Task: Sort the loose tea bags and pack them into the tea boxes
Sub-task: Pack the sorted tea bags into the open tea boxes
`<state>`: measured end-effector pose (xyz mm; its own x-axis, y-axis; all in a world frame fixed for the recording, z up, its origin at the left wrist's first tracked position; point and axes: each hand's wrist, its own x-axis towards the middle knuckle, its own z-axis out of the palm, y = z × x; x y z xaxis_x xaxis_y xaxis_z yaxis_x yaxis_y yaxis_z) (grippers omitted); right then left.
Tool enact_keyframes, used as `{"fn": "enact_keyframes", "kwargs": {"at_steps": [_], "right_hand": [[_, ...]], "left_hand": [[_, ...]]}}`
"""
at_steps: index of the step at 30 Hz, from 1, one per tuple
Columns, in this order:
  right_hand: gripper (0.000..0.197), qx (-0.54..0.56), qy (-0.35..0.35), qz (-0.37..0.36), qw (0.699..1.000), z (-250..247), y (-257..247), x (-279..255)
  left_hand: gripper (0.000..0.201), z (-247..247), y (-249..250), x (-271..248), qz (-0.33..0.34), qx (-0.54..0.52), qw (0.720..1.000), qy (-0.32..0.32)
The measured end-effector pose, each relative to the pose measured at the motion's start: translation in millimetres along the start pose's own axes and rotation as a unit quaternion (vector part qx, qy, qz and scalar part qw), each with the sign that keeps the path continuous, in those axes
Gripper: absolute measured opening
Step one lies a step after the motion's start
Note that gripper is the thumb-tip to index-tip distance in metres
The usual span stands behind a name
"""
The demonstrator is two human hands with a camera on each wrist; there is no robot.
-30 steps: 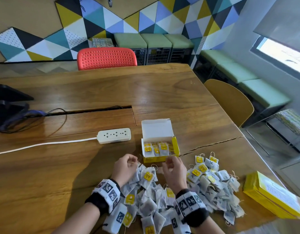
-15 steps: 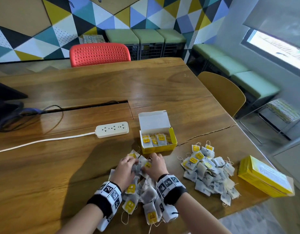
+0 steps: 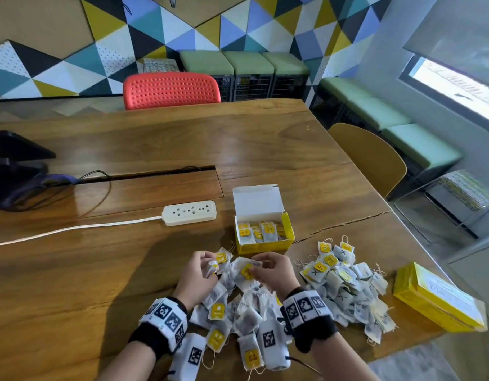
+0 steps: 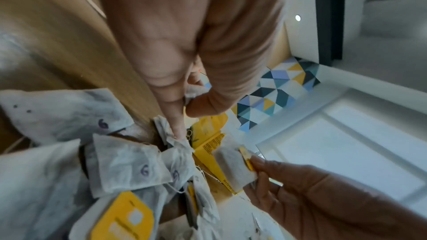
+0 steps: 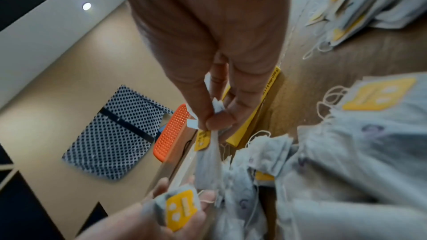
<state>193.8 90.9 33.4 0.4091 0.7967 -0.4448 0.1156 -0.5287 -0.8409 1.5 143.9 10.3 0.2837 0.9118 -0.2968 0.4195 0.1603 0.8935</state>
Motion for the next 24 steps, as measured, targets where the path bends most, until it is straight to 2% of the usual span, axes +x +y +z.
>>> {"fn": "enact_keyframes", "kwargs": {"at_steps": [3,6,9,11,15,17,21,24], "right_hand": [[0.018,0.129,-0.031,0.036,0.991,-1.1,-0.6,-11.0],[0.016,0.2,-0.052,0.062,0.977,0.0,-0.6,-18.9],[0.015,0.244,-0.067,0.08,0.964,1.7,-0.2,-21.9],[0.018,0.262,-0.076,0.094,0.957,2.3,-0.6,-22.6],[0.026,0.267,-0.087,0.094,0.955,2.8,-0.4,-25.5],[0.029,0.262,-0.091,0.091,0.957,2.8,-0.4,-27.9],[0.021,0.256,-0.083,0.089,0.959,2.6,0.0,-29.2],[0.018,0.254,-0.078,0.096,0.959,2.1,1.7,-27.6]], "left_hand": [[0.027,1.2,4.0,-4.4,-0.042,-0.096,0.994,-0.023],[0.026,0.3,10.9,-10.4,-0.088,-0.248,0.964,-0.042],[0.05,-3.1,6.1,-13.9,-0.062,-0.229,0.97,-0.058],[0.055,-3.8,4.1,-15.3,-0.063,-0.215,0.972,-0.073],[0.033,-1.6,9.5,-18.1,-0.087,-0.266,0.957,-0.079],[0.026,-1.4,10.3,-18.4,-0.083,-0.257,0.959,-0.083],[0.019,-1.4,8.7,-17.3,-0.074,-0.238,0.965,-0.08],[0.021,-1.8,8.3,-17.2,-0.067,-0.231,0.968,-0.067]]}}
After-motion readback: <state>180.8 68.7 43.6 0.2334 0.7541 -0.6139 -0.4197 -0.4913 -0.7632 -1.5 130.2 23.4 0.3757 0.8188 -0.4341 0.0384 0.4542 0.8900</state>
